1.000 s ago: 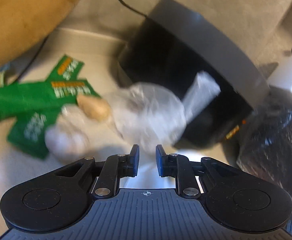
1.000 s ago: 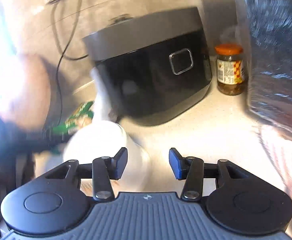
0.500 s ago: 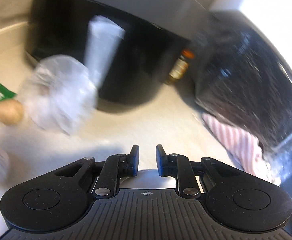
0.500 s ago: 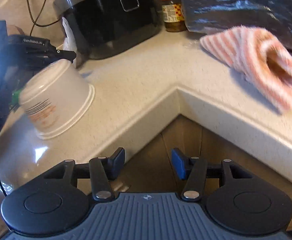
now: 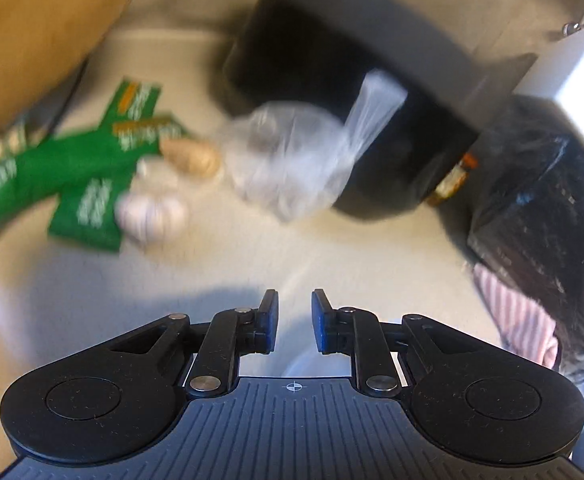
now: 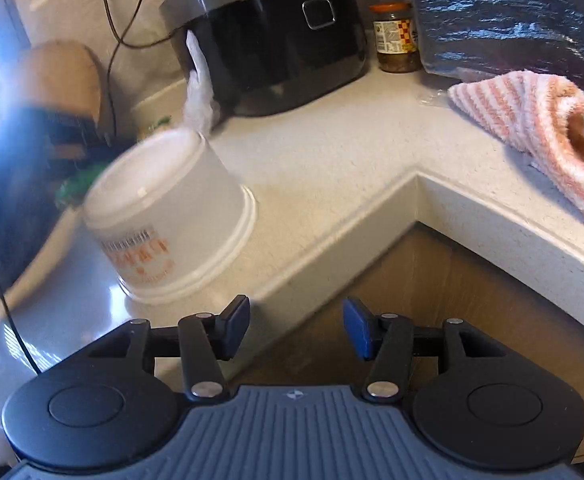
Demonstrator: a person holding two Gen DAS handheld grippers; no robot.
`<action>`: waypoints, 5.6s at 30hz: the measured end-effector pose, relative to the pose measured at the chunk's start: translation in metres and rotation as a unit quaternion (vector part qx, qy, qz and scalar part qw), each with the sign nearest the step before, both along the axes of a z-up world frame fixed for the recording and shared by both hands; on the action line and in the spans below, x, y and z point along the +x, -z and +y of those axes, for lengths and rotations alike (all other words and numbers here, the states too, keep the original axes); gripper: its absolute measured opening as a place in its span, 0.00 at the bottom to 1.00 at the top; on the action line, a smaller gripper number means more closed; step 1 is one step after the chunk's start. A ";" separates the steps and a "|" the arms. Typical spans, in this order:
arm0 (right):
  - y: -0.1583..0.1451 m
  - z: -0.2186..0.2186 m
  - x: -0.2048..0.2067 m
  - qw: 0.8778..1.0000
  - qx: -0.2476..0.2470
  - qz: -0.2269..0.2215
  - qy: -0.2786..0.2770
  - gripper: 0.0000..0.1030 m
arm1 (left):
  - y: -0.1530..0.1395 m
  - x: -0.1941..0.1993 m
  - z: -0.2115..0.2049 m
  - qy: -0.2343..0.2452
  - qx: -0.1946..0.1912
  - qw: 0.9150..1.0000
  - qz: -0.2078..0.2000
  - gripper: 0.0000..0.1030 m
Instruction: Collect trash
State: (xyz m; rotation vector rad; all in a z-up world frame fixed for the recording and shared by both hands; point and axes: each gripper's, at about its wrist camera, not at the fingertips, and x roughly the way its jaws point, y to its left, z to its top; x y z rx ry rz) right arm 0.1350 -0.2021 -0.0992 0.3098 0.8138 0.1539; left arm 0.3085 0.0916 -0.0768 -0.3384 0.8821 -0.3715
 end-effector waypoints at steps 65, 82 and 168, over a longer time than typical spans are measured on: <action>-0.063 0.016 0.026 0.993 -0.068 -0.099 0.000 0.76 | -0.031 -0.114 -0.041 0.043 0.089 0.994 -0.035 0.21; -0.029 0.081 0.073 0.989 0.058 0.002 -0.139 0.70 | -0.030 -0.133 0.024 -0.057 0.020 0.998 -0.013 0.24; -0.069 -0.011 -0.027 0.996 -0.080 -0.049 0.002 0.53 | -0.048 -0.136 0.028 -0.068 0.038 0.996 -0.043 0.12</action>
